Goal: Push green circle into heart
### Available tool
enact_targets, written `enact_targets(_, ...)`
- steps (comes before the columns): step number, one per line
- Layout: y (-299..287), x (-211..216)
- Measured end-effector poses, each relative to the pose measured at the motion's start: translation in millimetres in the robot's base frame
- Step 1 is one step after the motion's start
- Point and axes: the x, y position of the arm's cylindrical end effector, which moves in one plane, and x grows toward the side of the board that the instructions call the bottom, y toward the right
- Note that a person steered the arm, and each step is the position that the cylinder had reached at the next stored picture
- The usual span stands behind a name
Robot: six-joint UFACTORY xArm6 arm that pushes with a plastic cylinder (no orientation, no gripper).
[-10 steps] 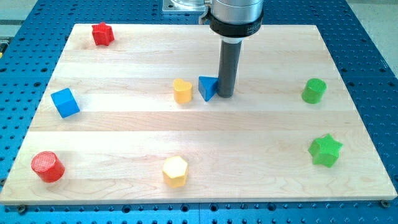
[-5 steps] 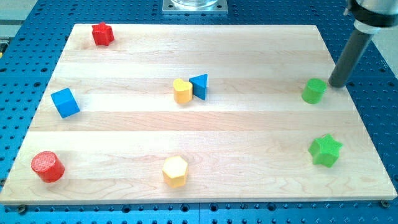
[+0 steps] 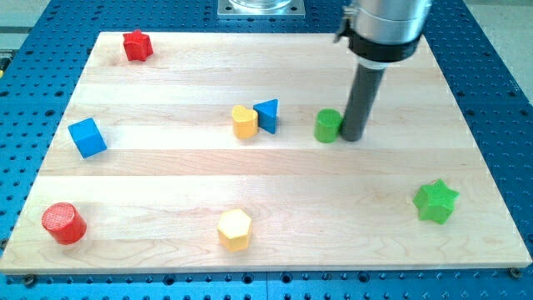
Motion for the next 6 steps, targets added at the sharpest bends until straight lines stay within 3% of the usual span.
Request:
enact_targets(3,-37.6,-21.5)
enact_targets(5,-48.6,39.2)
enact_targets(6,-67.3,37.6)
